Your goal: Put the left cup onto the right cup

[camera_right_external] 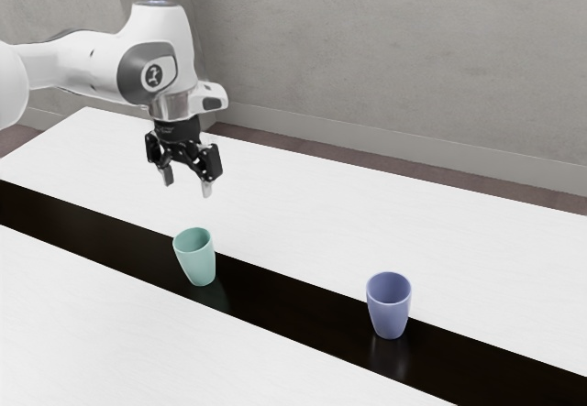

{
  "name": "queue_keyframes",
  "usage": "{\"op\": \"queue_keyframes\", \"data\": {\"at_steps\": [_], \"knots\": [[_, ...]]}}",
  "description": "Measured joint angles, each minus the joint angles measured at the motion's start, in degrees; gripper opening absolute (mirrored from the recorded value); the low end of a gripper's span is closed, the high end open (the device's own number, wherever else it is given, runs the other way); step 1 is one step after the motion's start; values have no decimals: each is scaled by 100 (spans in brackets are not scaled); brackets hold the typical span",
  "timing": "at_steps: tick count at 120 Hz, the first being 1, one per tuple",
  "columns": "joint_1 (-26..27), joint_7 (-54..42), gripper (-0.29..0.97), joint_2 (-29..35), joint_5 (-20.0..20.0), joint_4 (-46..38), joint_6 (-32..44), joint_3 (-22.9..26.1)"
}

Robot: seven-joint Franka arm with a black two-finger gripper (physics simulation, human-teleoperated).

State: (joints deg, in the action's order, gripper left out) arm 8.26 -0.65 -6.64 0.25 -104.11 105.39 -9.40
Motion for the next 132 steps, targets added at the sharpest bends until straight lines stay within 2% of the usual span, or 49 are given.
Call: {"op": "queue_keyframes", "data": {"at_steps": [75,132], "knots": [[108,-5,65,-28,-39,-706,697,2],[131,3,65,-299,-42,-816,1010,9]]}}
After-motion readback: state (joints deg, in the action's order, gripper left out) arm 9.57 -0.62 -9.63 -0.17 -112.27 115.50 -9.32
